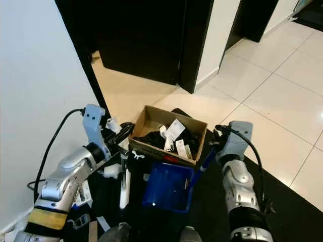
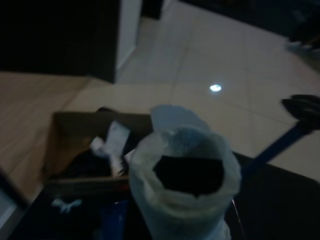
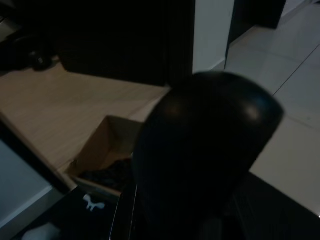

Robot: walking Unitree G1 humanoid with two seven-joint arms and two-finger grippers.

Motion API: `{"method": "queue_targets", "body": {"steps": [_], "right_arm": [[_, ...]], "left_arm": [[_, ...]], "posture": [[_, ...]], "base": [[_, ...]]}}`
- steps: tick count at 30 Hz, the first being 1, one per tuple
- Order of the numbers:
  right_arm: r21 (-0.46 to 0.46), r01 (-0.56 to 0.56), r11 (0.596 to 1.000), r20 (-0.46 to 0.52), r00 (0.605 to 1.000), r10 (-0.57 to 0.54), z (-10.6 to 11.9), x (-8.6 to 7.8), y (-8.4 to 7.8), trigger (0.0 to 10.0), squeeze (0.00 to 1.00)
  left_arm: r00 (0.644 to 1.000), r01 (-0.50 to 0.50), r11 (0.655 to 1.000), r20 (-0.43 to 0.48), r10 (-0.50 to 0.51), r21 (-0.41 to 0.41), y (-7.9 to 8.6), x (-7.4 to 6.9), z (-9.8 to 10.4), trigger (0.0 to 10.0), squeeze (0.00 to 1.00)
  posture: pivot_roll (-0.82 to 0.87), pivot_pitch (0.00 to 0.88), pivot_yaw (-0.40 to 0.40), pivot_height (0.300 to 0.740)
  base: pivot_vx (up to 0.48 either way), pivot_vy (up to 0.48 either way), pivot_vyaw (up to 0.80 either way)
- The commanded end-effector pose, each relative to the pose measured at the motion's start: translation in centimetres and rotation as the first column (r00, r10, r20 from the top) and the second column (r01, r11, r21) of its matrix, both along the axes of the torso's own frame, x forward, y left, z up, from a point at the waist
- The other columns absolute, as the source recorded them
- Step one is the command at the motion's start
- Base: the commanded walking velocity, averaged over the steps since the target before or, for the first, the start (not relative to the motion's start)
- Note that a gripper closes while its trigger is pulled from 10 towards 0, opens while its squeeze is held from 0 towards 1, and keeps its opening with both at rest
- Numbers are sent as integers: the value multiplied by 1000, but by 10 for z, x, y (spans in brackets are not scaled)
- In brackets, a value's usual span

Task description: Sweep floor

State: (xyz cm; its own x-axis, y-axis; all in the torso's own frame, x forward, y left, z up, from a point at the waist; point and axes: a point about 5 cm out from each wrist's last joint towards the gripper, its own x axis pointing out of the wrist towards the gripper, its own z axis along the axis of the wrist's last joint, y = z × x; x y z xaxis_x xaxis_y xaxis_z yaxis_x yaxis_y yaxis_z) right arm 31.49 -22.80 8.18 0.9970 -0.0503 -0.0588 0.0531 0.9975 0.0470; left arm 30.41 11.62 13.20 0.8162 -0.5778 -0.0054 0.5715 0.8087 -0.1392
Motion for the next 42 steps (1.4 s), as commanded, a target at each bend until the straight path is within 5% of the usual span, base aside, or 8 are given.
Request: {"method": "queue_targets", "body": {"steps": [1,19,27,36,42], "right_arm": [[-3,-19,1000,5,1000,19,-4,-2,5,10000,0],[24,-92,995,-46,995,93,-35,-16,33,10000,0],[-6,-110,994,-96,989,109,-51,-22,42,10000,0],[-26,-109,994,-160,982,104,-68,-30,48,10000,0],[-26,-91,995,-161,983,86,-70,-32,46,10000,0]], "left_arm": [[998,-57,998,22,56,31,10,0,-4,10000,0],[970,-237,961,-13,242,143,36,-9,-50,10000,0],[925,-339,914,-99,367,222,53,-23,-88,10000,0],[908,-346,909,-162,387,231,54,-36,-115,10000,0],[860,-421,880,-213,465,220,65,-42,-127,10000,0]], "posture": [[110,116,55,740],[112,106,59,740],[118,90,56,740],[140,87,33,740],[137,87,20,740]], "base": [[0,0,0],[0,0,0],[0,0,0],[0,0,0],[0,0,0]]}}
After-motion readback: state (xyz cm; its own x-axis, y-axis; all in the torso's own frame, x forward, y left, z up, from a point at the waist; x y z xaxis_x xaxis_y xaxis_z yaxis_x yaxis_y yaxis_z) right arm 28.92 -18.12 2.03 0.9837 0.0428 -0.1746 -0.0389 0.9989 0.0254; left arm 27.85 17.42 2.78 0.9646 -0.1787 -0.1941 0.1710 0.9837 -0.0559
